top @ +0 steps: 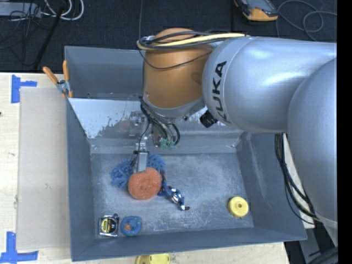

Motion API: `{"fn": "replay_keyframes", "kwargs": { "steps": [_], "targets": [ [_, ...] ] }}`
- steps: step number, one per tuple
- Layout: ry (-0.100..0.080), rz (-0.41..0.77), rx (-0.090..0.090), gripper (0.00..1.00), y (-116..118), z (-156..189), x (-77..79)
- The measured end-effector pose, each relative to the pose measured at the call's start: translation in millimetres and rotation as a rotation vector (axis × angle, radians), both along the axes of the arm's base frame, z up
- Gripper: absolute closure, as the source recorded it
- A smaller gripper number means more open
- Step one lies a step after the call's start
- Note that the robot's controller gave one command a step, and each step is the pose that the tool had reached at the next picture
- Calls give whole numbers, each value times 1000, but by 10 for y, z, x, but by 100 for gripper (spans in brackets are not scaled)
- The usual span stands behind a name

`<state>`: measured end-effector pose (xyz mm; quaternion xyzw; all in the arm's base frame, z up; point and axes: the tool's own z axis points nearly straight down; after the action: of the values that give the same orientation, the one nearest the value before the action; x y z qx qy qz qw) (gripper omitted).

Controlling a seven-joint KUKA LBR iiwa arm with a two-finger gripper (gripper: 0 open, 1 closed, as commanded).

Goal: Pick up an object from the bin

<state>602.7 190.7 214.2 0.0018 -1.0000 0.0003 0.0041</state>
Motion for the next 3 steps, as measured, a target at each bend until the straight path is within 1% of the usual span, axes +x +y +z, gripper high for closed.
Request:
{"fn": "replay_keyframes", "kwargs": {
  "steps": [1, 2, 3],
  "targets": [
    [-7, -4, 1, 0, -11, 52, 12],
    [-10, 93, 2, 0, -135, -388, -117],
    [-10, 188, 2, 0, -214, -969, -153]
  ]
}}
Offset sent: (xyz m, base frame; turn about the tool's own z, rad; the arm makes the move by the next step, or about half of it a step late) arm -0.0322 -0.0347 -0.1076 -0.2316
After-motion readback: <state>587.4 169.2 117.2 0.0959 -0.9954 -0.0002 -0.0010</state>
